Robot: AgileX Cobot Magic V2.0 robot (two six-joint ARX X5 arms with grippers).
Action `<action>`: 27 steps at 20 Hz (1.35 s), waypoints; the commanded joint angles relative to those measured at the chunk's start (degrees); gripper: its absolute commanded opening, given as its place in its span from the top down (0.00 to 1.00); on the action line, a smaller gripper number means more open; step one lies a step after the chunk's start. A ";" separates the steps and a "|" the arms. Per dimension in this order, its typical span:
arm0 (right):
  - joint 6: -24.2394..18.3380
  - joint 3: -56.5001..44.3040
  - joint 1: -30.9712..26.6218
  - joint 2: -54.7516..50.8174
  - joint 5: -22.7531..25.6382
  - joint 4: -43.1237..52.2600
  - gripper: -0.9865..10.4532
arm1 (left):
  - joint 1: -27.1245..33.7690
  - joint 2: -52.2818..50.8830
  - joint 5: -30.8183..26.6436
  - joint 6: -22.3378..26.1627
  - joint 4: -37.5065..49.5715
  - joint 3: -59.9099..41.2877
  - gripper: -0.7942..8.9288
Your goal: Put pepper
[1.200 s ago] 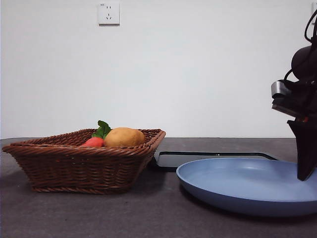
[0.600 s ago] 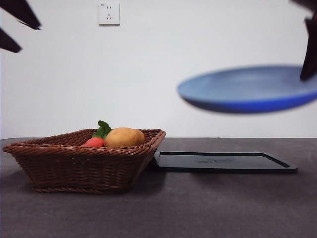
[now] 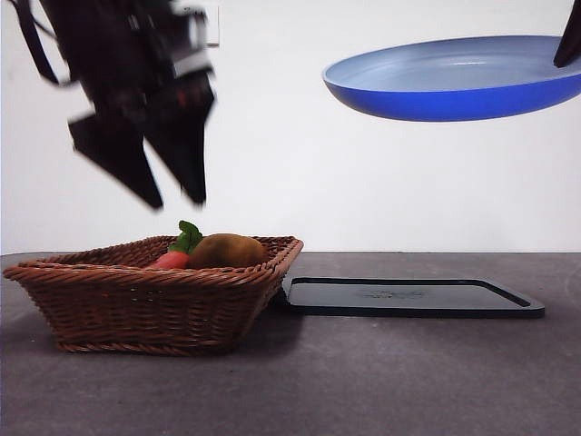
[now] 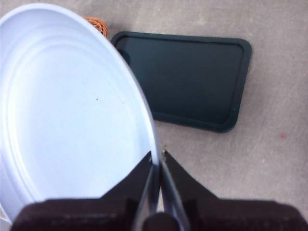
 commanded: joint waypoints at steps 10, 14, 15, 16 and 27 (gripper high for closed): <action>0.13 1.18 0.09 0.24 -0.26 0.46 0.91 | -0.96 11.30 -3.13 -0.13 2.64 0.79 0.57; -0.31 1.18 0.11 0.24 -0.26 0.46 0.91 | -1.27 12.07 -3.23 -0.13 3.72 0.79 0.57; -0.39 1.18 0.11 0.24 -0.26 0.48 0.91 | -1.29 12.07 -3.21 -0.15 3.74 0.79 0.57; -0.68 1.18 0.11 0.24 -0.26 0.46 0.91 | -1.27 12.31 -3.23 -0.15 3.63 0.76 0.57; -1.36 1.18 0.11 0.24 -0.22 0.46 0.91 | -1.29 14.62 -3.23 -1.84 2.34 0.76 0.68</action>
